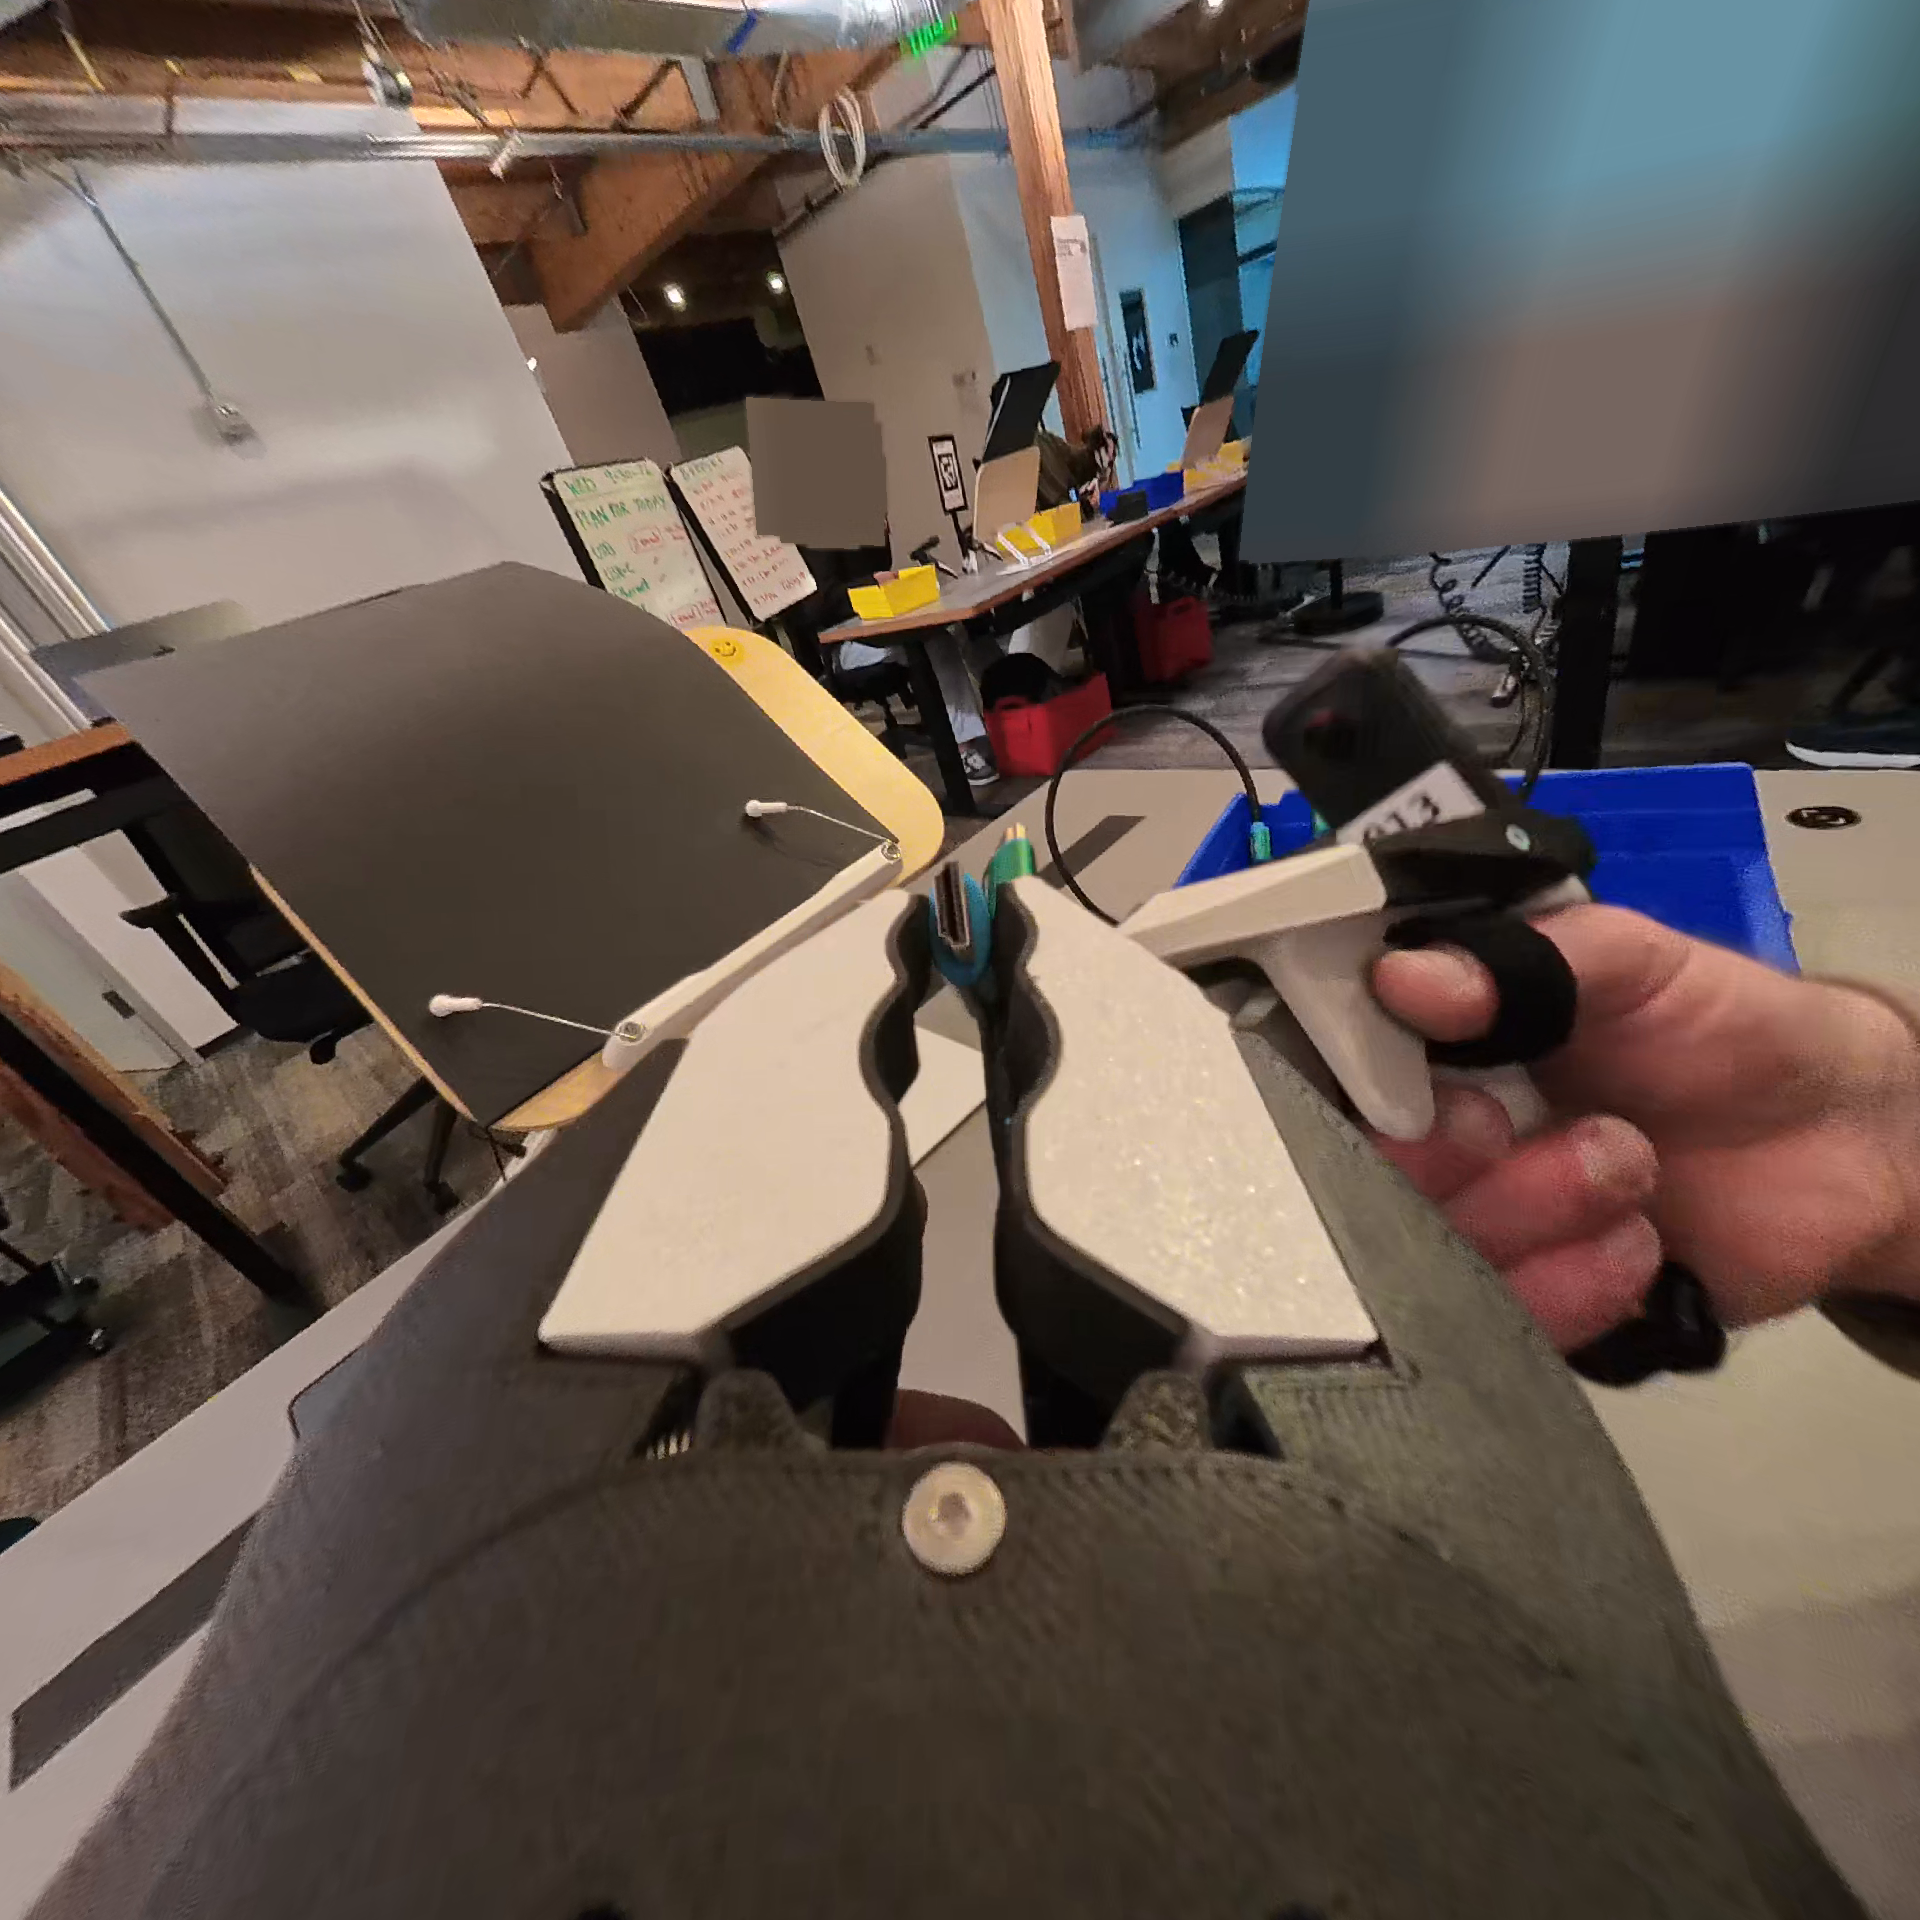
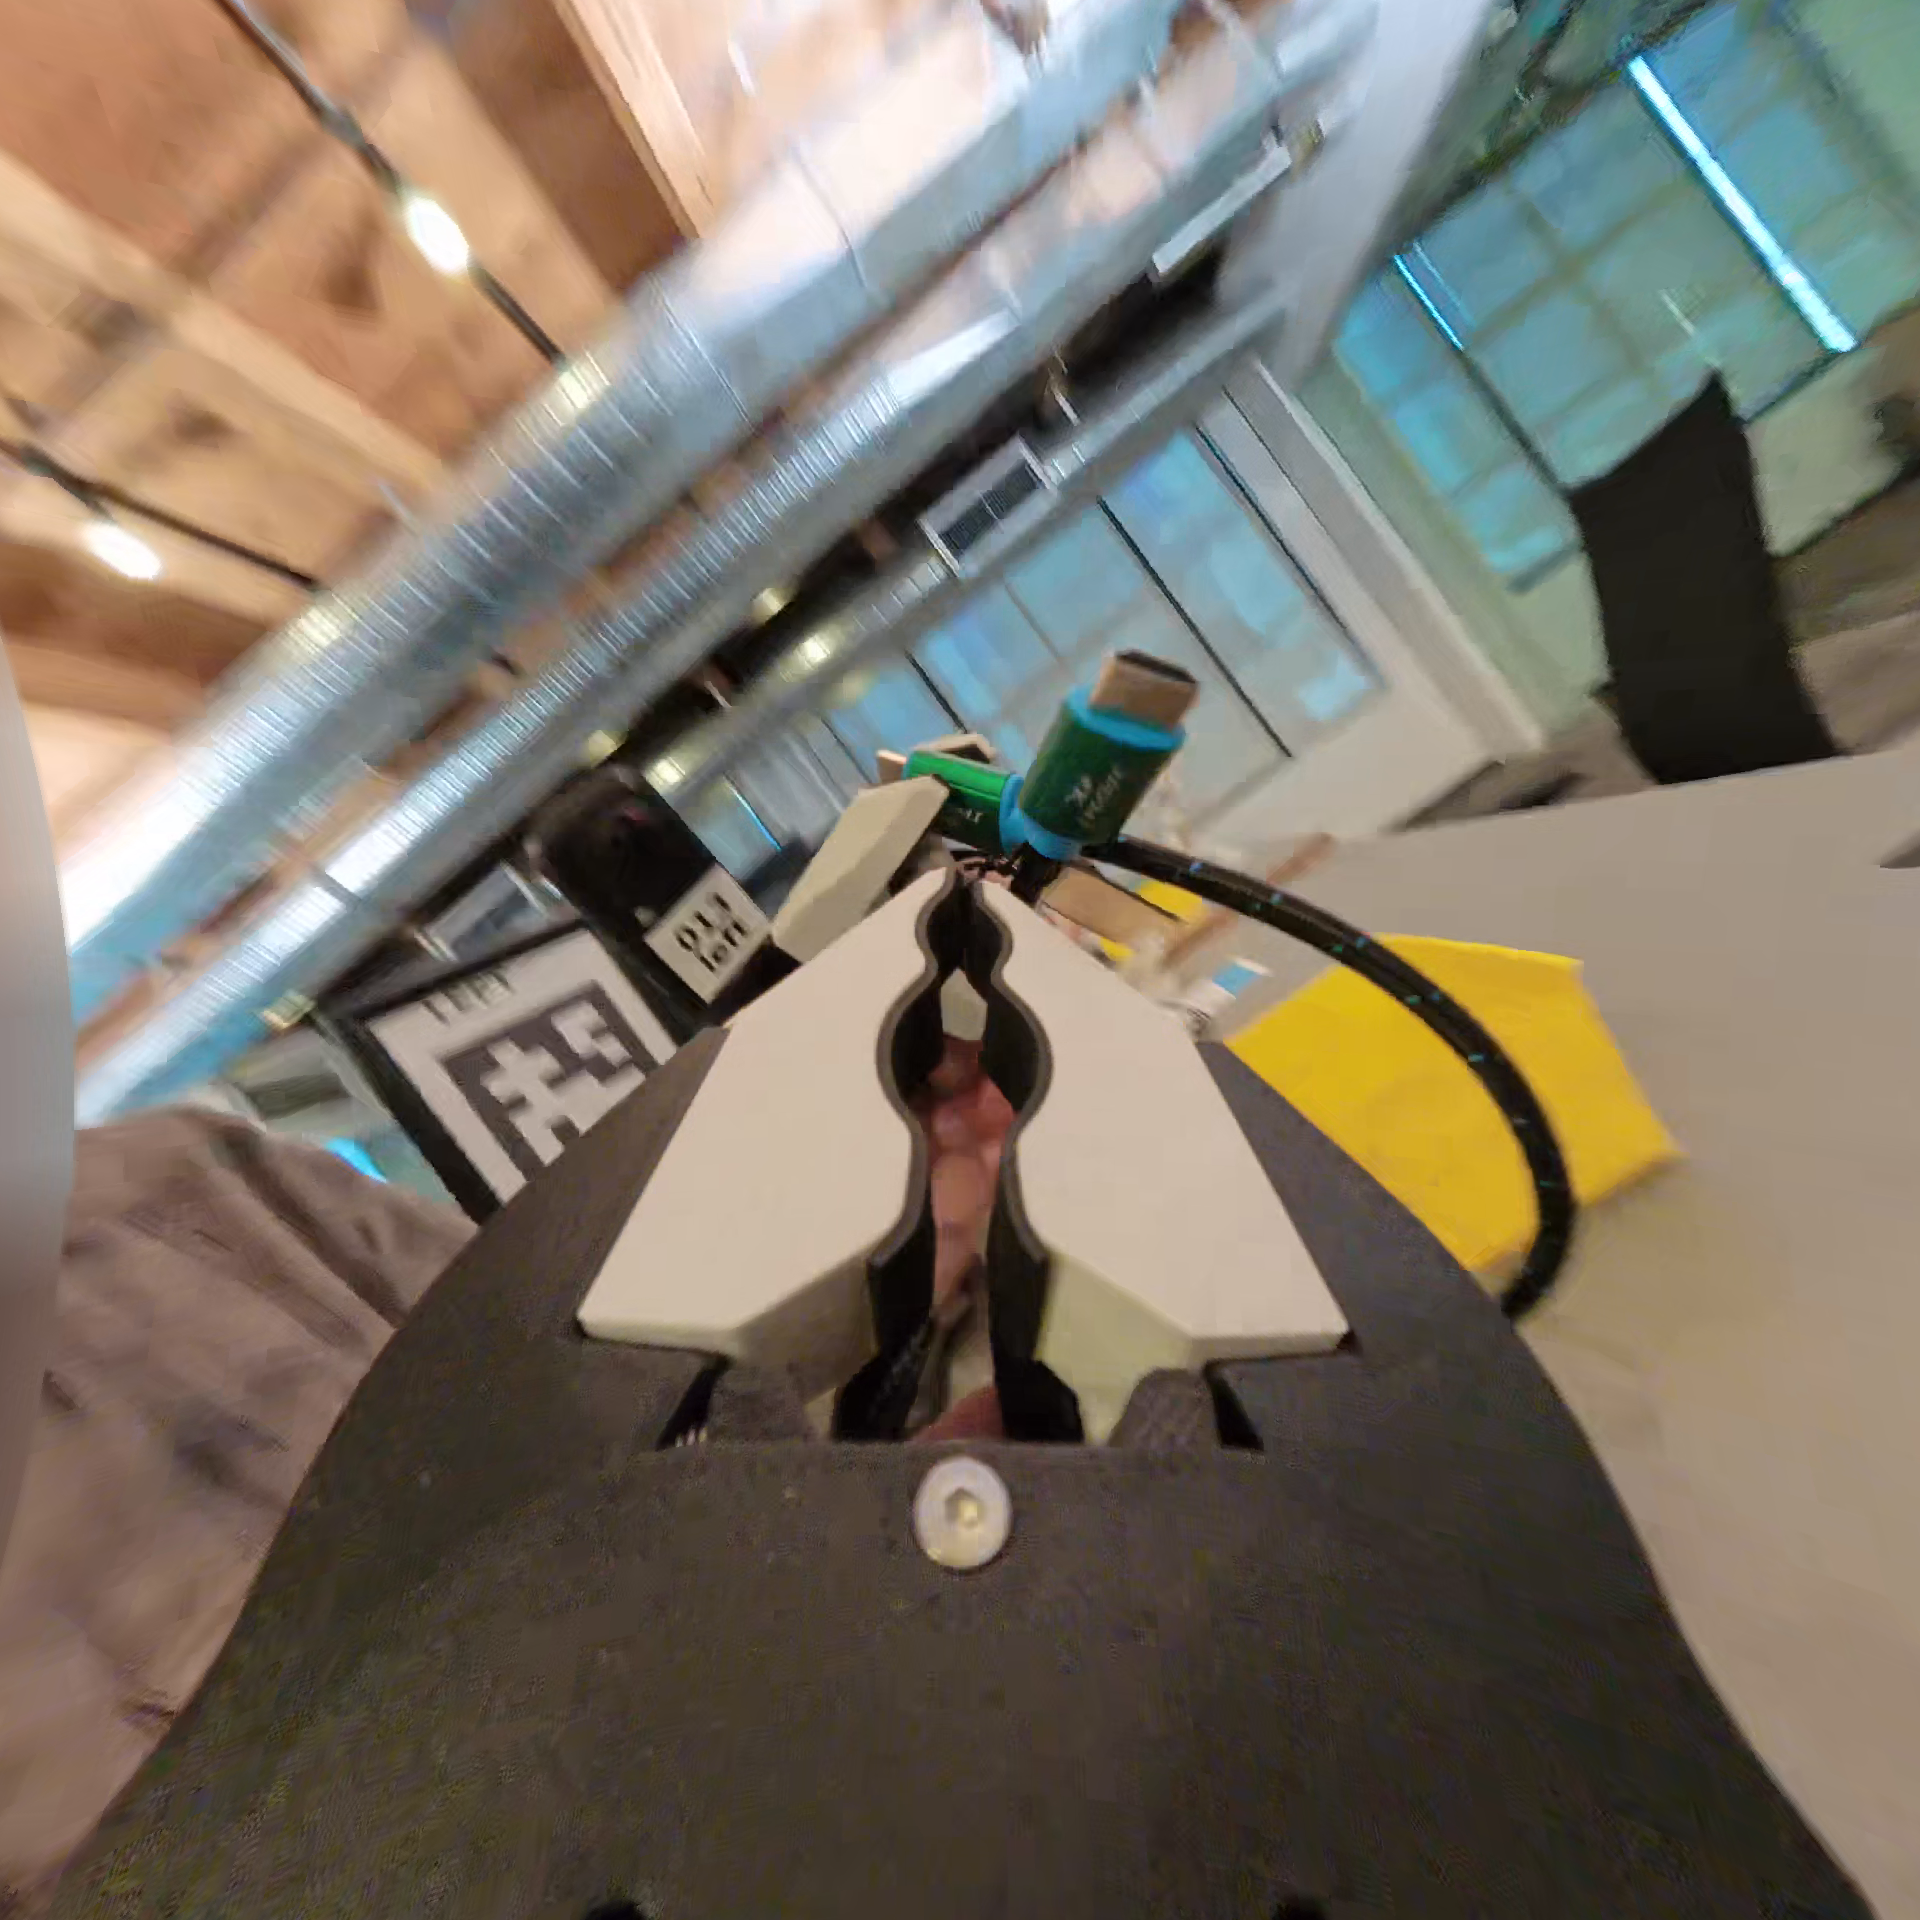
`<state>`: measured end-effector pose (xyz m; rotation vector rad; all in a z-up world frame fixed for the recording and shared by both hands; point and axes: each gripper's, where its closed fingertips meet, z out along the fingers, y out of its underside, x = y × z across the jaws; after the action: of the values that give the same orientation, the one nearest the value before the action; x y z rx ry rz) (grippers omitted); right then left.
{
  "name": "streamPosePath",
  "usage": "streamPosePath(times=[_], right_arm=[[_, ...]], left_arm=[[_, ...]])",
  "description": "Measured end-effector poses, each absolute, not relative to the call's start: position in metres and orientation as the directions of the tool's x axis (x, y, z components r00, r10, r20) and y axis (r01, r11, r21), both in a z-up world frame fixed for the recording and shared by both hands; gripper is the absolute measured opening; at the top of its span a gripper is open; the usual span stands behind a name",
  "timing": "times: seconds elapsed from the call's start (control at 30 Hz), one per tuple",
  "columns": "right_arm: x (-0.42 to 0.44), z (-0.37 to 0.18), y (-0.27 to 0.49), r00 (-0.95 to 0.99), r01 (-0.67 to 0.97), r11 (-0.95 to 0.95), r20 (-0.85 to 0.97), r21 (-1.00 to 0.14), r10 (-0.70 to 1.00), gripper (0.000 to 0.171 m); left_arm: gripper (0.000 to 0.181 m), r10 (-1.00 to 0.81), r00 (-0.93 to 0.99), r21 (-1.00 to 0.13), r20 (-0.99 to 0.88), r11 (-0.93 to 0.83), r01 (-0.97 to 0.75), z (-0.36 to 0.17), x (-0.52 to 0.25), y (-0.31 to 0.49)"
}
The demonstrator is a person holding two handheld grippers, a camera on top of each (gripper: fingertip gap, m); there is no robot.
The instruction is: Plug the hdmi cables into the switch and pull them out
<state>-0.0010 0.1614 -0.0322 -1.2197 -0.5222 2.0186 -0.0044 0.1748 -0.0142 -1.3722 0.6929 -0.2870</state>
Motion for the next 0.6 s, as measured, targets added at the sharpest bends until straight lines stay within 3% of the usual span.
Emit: streamPosePath(times=[0.1,0.2,0.3,0.37,0.5,0.6], right_arm=[[-0.008,-0.033,0.16,-0.317,-0.394,-0.683,-0.607,-0.615,0.729,0.0],[-0.005,-0.034,0.164,-0.197,-0.4,-0.559,-0.527,-0.726,0.827,0.0],[-0.002,-0.036,0.165,0.049,-0.308,-0.239,-0.266,-0.921,0.963,0.008],[-0.001,-0.038,0.165,0.21,-0.176,0.032,-0.006,-0.984,0.978,0.009],[0.005,-0.039,0.17,0.374,0.073,0.396,0.393,-0.916,0.84,0.006],[0.008,-0.04,0.173,0.397,0.2,0.514,0.549,-0.834,0.735,0.006]], left_arm=[[0.011,-0.556,0.781,-0.957,-0.285,0.206,-0.203,-0.013,-0.009,0.175],[0.011,-0.573,0.776,-0.964,-0.262,0.187,-0.187,-0.013,-0.01,0.176],[0.011,-0.582,0.774,-0.968,-0.25,0.17,-0.185,-0.014,-0.01,0.177],[0.011,-0.59,0.772,-0.971,-0.238,0.156,-0.179,-0.015,-0.01,0.177],[0.011,-0.601,0.765,-0.973,-0.23,0.138,-0.185,-0.016,-0.008,0.177],[0.01,-0.616,0.752,-0.971,-0.235,0.122,-0.204,-0.02,-0.003,0.176]])
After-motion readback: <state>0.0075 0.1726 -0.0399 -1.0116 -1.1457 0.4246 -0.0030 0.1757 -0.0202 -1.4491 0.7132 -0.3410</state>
